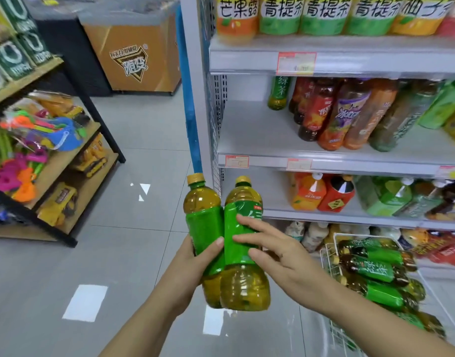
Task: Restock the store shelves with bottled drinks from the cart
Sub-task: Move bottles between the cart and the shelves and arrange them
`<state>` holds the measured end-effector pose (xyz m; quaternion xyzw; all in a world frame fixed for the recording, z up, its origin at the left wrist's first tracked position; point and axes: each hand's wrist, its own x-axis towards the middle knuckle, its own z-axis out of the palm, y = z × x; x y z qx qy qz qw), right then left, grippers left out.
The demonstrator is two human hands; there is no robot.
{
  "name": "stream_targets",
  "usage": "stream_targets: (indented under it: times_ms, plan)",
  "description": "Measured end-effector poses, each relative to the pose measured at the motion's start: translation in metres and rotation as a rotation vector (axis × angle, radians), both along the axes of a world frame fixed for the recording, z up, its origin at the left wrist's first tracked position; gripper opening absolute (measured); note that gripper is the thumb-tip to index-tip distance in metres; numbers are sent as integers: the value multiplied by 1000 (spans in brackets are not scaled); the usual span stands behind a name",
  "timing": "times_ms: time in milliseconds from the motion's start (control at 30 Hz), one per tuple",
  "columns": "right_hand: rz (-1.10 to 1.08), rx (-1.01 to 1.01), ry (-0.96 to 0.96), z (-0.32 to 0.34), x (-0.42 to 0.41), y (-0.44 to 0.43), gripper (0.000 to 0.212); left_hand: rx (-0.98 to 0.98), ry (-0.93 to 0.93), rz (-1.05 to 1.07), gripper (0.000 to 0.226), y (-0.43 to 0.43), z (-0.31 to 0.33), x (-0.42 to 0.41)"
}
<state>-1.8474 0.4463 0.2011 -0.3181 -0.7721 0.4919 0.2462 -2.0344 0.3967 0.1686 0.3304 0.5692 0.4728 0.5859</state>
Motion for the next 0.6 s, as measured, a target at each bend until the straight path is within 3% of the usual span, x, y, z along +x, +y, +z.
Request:
stream_targets:
  times_ms: [133, 200, 267, 333, 400, 500, 600]
  plan:
    - [-161, -47, 53, 1, -12, 13, 40, 15, -5, 4, 50, 18, -3, 2]
    - [-270, -231, 98, 5, -11, 28, 70, 21, 0, -6, 53, 31, -3, 5]
    - [-353, -547, 222, 4, -9, 49, 95, 15, 0, -20, 52, 48, -2, 10]
    - [-344, -775, 349, 1, -5, 74, 89, -3, -10, -43, 47, 67, -2, 16]
    - [-302, -869, 383, 0, -1, 100, 71, -38, -25, -63, 38, 87, -4, 23]
    - [-329, -828, 340, -3, 10, 139, 61, -93, -15, -72, 32, 120, -2, 31]
    - [-367, -703, 283, -5, 17, 181, 69, -83, 38, -35, 30, 160, 1, 33]
